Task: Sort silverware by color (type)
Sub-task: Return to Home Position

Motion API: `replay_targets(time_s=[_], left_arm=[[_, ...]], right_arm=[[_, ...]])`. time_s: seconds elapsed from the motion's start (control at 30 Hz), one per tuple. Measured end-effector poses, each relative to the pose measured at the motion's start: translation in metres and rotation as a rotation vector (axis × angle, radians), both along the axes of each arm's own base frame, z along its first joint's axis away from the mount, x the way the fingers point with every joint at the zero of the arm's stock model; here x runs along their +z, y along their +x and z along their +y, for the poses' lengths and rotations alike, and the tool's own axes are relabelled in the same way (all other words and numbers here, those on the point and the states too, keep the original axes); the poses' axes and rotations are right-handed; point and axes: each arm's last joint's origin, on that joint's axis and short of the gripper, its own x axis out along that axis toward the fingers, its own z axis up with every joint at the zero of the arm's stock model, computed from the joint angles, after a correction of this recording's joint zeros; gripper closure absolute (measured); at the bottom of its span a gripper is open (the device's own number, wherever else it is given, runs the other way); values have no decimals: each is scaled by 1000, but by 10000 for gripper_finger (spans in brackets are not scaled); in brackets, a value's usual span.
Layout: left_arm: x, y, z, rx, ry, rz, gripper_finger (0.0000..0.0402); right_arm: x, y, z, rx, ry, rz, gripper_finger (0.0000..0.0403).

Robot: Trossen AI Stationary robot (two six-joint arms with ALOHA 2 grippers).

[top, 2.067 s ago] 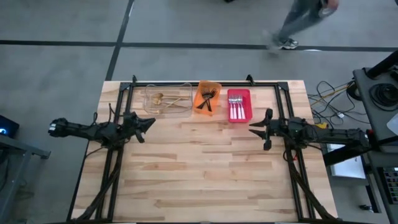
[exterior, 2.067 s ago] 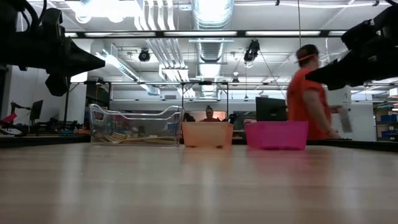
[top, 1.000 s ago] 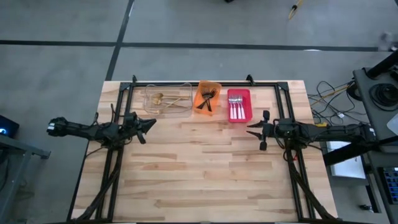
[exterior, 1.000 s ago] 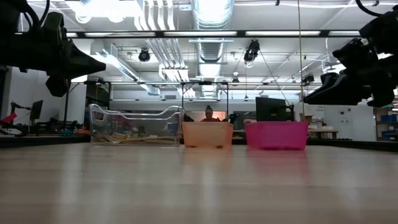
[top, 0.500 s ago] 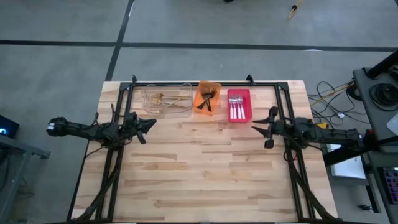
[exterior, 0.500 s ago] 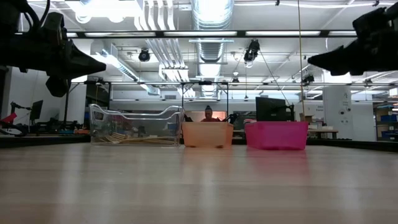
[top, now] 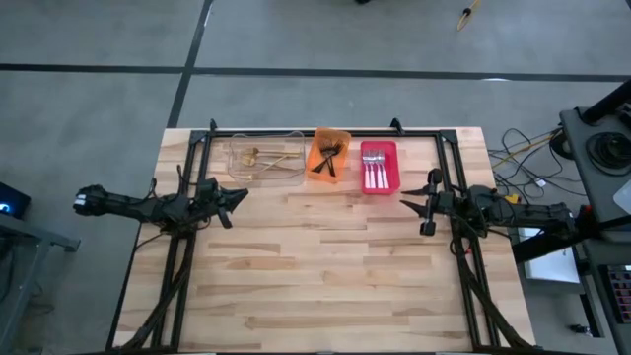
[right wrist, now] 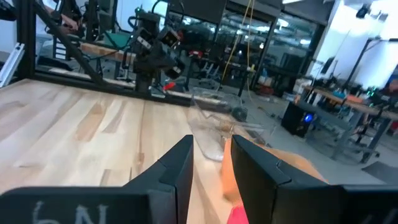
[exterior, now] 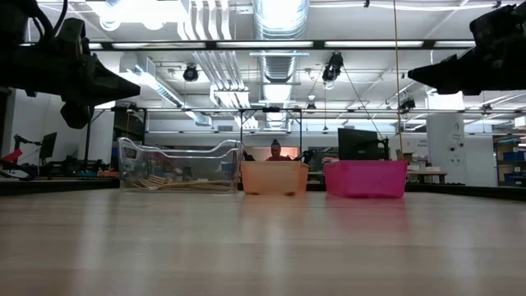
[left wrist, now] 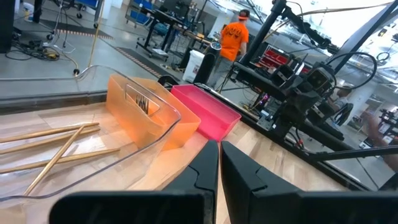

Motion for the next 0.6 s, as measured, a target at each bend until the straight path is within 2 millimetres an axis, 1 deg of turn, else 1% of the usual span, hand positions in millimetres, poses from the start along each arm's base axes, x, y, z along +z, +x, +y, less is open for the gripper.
replay_targets(time_s=[0.13,0.6], left_arm=[[0,0,0,0,0,0,402],[0,0,0,0,1,4,402]], right_arm=[[0,1,0,-2,-36,13,303],[0,1,0,2,-35,15,303]])
